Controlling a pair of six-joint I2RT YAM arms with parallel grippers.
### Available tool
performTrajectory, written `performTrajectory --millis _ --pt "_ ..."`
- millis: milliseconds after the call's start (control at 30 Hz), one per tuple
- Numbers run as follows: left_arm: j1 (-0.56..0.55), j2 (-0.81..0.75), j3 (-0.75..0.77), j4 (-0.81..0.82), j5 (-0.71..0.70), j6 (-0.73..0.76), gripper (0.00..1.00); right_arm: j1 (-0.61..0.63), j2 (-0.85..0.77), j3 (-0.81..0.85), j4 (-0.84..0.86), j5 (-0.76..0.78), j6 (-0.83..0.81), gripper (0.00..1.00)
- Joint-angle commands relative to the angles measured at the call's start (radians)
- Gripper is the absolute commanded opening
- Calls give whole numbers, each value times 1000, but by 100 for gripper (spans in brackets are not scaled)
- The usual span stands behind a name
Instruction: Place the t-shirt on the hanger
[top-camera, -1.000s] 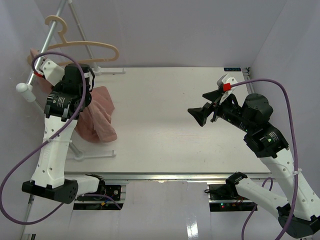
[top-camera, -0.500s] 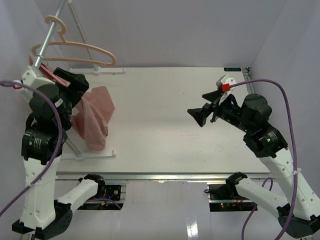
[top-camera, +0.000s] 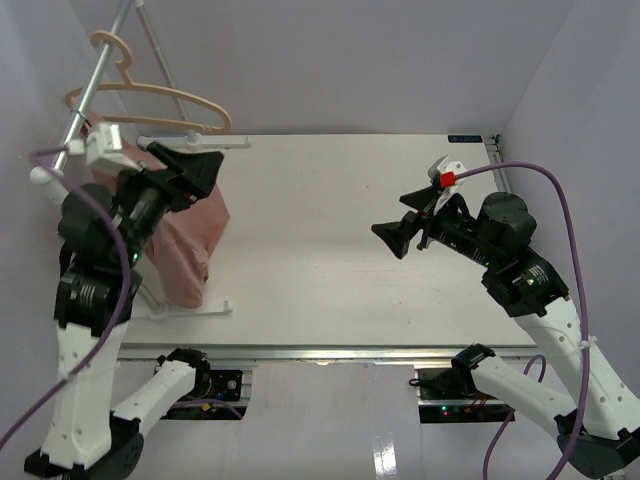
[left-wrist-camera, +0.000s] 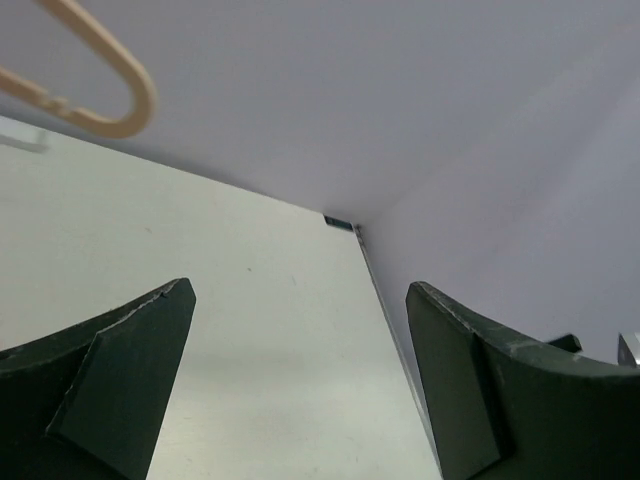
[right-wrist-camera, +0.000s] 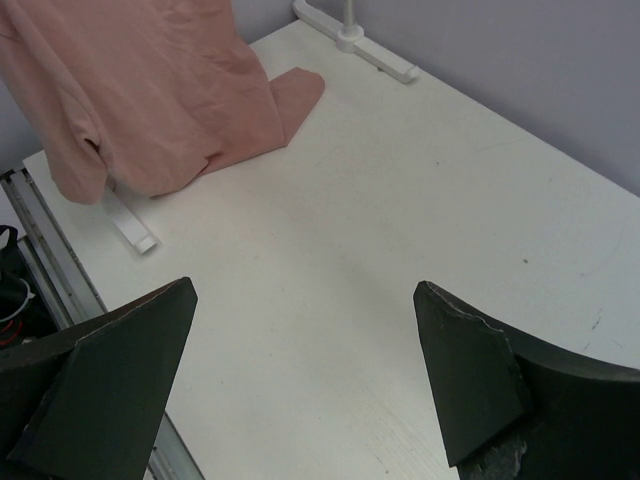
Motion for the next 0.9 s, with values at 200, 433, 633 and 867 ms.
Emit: performTrajectory --millis 200,433,633,867 --pt "-363 412 125 147 -85 246 98 8 11 -80 118 73 114 90" --pt "-544 427 -188 317 -358 330 98 8 -6 -202 147 352 245 90" --pt "-587 315 -484 450 -349 338 98 9 -12 -256 109 461 317 90" --pt "-738 145 -699 639 -372 387 98 10 -40 -349 216 314 292 90"
